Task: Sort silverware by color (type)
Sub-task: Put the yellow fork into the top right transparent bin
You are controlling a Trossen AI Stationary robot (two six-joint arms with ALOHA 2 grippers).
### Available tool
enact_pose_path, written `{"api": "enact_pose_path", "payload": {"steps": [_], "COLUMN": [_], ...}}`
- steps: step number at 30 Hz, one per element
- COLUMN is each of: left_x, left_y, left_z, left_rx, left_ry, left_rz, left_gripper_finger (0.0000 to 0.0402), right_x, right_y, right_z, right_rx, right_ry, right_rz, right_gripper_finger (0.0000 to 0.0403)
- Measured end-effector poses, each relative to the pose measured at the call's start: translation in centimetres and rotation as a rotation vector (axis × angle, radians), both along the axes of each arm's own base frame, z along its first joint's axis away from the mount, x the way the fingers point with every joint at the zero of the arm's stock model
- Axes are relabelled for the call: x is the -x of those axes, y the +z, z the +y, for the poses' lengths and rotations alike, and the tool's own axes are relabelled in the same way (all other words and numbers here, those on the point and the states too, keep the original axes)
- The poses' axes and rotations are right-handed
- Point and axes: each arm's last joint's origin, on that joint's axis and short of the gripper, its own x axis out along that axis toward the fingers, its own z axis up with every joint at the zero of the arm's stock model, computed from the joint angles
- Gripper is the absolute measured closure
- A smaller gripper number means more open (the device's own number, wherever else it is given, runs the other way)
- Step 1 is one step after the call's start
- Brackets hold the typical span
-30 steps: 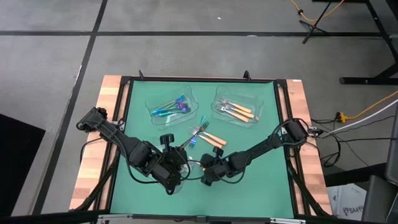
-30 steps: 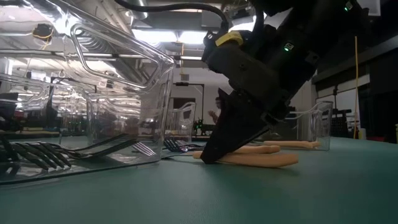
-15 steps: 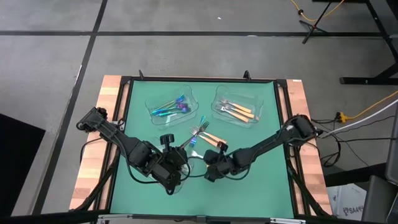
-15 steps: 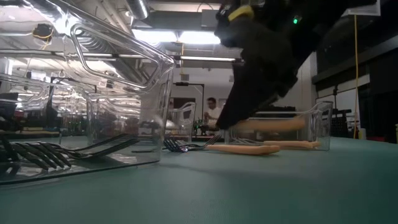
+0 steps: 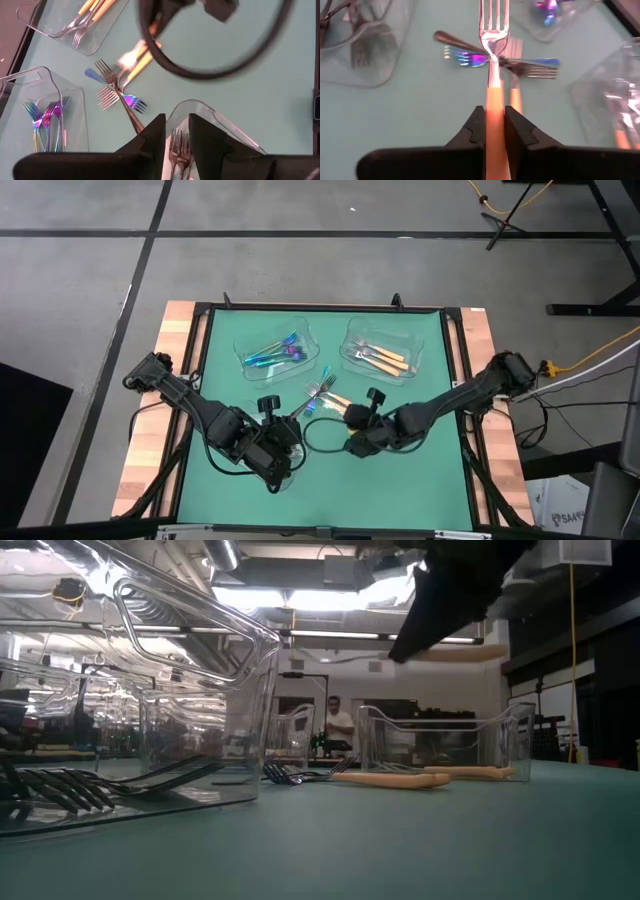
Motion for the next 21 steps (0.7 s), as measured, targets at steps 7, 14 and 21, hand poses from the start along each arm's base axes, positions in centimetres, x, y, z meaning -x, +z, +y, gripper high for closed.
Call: {"api": "enact_pose_path", "payload": {"steps": [7, 14, 21], "left_x": [0.0, 0.0, 0.0], "left_y": [0.0, 0.0, 0.0], "left_z": [0.0, 0.0, 0.0], "left_rx": [0.000, 0.000, 0.002], "left_ry": [0.000, 0.000, 0.000], "left_rz": [0.000, 0.000, -0.003], "left_gripper_finger": [0.0324, 0.0324, 0.0324], "right_x": [1.1, 1.5, 2.6], "right_y": [2.6, 3.6, 3.9], "right_z": [-3.6, -7.9, -12.0], "right_rx": [0.040, 0.102, 0.143], "right_ry": [-0.053, -0.103, -0.173], "right_rz": [0.033, 0.113, 0.250], "right_gripper_finger": [0.0382, 0.0382, 0.0381]}}
